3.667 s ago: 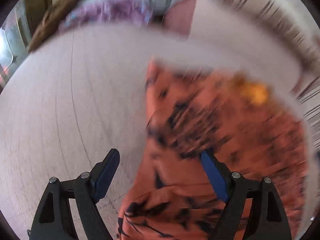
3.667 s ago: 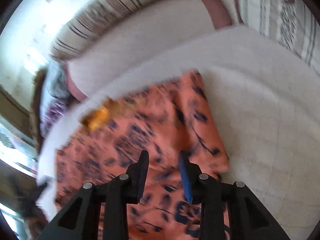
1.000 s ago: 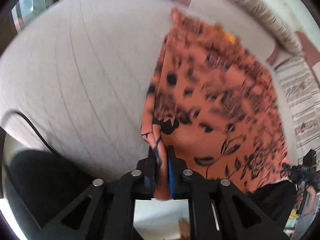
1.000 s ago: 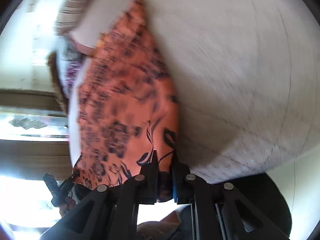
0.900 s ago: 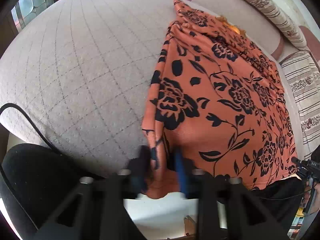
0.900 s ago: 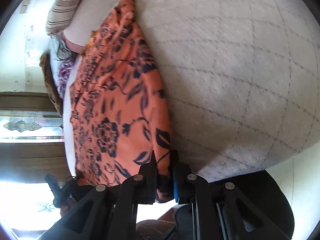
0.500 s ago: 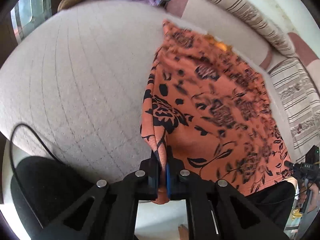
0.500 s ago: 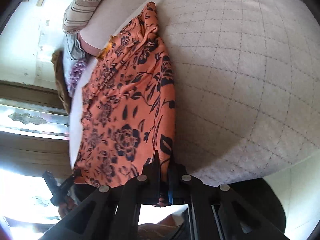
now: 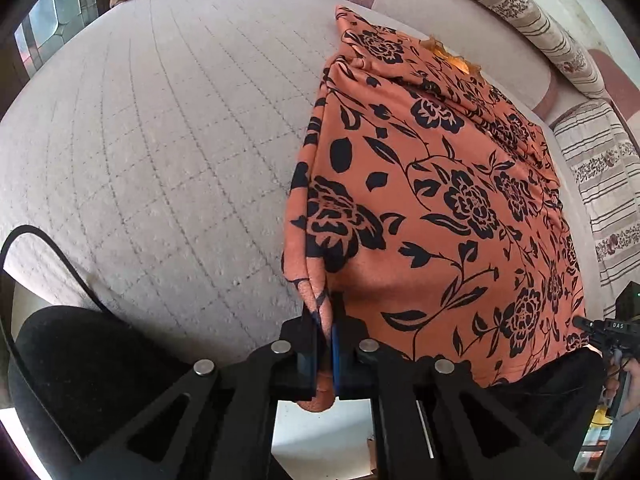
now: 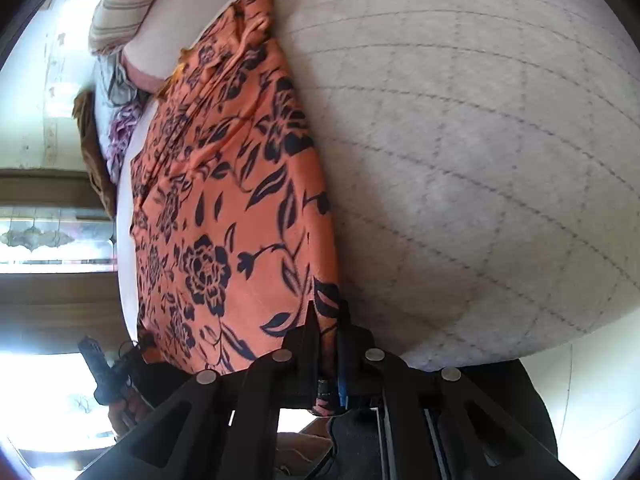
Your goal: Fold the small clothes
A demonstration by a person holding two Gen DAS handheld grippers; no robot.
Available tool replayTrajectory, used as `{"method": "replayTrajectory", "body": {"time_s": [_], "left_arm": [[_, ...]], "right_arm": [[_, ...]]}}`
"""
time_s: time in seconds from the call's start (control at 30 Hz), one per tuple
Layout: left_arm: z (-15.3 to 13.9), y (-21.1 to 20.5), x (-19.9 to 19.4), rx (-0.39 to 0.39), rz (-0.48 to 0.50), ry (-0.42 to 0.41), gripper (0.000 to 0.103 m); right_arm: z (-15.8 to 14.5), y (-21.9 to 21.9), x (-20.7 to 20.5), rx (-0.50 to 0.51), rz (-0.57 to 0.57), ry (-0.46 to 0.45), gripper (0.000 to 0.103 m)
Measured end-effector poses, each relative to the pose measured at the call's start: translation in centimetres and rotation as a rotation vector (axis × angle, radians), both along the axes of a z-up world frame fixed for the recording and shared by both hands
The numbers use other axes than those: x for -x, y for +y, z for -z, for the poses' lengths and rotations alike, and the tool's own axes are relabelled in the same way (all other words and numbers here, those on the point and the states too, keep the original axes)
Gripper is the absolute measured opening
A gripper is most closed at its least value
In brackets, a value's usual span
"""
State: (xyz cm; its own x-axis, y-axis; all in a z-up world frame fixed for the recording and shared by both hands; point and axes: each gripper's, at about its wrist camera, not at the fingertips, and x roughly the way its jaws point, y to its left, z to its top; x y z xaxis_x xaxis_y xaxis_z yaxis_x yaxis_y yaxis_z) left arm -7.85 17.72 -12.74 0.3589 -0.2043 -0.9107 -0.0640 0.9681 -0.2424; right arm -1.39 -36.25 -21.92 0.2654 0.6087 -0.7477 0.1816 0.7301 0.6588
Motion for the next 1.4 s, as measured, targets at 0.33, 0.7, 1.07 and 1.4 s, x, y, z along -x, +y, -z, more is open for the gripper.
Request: {"method": "replayTrajectory", "body": {"time_s": [0.33, 0.7, 1.07, 1.4], "left_arm": [[-7.3, -0.1, -8.8, 0.090, 0.075, -0.137, 0.005], [-3.3, 1.4, -30.7, -0.014, -0.129, -0.228, 0.096], [0.0, 0.1, -24.3, 0.033, 0.055, -0.220, 0.096], [-3.2, -3.1, -25.3, -0.029, 0.067, -0.202, 0.015]], "right_arm": [[-5.5, -1.1, -4.9, -0.147, 0.032, -0.117, 0.006], [-13.3, -2.7, -26.0, 0.001, 0.228, -0.374, 0.074], [-7.8, 1.0, -19.1, 0.145, 0.098, -0.329, 0.074], [-11.8, 3.9, -19.7, 0.146, 0.034, -0.279, 0.014]]}}
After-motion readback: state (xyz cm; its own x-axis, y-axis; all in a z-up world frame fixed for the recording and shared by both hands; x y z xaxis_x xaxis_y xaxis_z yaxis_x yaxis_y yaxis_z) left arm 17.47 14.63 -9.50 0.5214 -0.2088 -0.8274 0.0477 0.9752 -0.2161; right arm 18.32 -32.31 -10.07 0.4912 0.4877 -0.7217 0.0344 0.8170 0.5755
